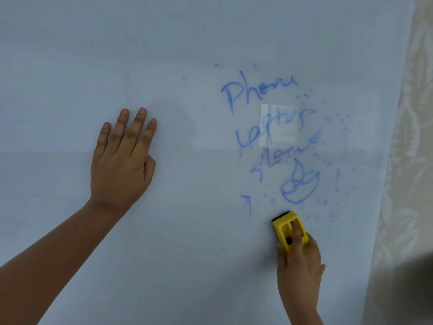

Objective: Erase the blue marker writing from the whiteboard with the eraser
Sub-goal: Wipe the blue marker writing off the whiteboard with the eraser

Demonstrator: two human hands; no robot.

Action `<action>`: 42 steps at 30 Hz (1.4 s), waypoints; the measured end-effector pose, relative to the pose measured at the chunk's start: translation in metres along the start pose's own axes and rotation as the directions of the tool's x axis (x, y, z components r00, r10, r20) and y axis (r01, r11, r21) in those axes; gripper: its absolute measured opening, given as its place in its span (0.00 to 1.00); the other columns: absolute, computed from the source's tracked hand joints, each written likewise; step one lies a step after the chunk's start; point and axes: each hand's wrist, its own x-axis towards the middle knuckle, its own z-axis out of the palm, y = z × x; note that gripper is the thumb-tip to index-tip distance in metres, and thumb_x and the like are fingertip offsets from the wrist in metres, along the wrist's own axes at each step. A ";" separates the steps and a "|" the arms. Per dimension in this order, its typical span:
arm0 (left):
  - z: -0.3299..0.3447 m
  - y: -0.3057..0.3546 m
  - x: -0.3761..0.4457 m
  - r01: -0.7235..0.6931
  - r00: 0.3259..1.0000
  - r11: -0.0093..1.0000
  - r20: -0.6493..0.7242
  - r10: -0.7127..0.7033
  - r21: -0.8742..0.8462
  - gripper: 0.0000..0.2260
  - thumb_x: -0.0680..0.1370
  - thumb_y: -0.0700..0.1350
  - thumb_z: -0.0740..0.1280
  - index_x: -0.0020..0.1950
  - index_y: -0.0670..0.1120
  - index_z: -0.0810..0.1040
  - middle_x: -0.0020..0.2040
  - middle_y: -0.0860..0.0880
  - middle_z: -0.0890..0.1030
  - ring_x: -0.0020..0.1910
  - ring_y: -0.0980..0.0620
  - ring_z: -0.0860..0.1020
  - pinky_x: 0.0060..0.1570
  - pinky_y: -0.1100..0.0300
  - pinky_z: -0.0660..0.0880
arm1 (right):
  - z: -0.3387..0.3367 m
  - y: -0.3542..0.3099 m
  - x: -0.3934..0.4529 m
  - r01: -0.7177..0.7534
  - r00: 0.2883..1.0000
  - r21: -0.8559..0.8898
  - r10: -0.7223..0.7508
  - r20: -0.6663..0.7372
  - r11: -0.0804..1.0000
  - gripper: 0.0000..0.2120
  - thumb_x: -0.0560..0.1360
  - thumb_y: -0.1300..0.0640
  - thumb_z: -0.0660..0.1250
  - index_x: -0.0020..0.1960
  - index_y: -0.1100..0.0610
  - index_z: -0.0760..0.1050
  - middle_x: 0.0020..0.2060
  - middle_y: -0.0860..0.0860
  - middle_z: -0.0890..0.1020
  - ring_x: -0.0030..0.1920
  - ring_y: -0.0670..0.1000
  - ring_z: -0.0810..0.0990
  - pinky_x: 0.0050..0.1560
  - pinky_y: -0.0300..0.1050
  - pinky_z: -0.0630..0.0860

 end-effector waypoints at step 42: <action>0.004 0.014 -0.021 0.089 0.996 0.996 0.030 -0.090 0.021 0.24 0.77 0.40 0.52 0.74 0.42 0.63 0.74 0.41 0.63 0.74 0.41 0.59 0.72 0.44 0.52 | -0.015 -0.052 0.005 0.243 0.970 -0.029 -0.243 0.001 0.970 0.31 0.66 0.68 0.73 0.67 0.56 0.70 0.58 0.68 0.74 0.55 0.70 0.74 0.55 0.68 0.71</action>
